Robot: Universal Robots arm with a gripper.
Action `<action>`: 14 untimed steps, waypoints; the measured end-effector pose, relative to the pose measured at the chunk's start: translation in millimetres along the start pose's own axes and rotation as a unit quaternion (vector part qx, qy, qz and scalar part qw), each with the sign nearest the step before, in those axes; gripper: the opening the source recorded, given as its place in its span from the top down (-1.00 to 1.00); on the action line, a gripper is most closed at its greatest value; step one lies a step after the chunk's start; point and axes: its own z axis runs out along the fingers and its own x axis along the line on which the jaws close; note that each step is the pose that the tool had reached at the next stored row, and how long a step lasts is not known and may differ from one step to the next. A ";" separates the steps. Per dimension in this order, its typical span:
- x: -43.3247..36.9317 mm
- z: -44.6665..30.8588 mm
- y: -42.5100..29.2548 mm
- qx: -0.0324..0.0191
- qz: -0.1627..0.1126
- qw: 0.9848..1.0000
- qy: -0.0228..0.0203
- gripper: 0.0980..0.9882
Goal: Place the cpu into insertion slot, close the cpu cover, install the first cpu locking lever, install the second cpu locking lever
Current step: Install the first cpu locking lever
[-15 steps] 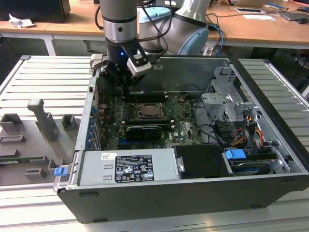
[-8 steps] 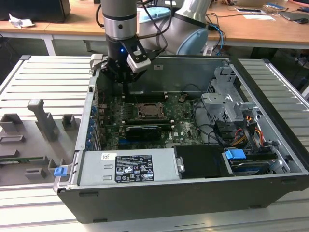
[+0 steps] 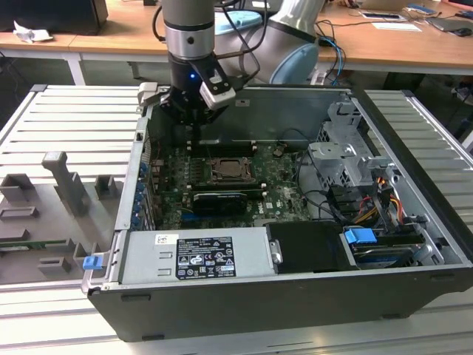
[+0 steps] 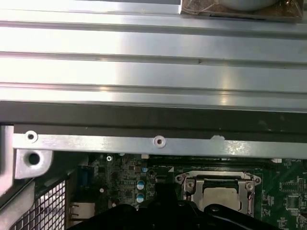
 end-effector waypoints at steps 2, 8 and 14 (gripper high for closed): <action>-3.7 0.8 0.9 0.000 0.000 1.000 0.000 0.98; -20.5 4.0 2.4 0.000 0.000 1.000 0.000 0.98; -39.2 7.5 2.7 0.000 0.000 1.000 0.000 0.98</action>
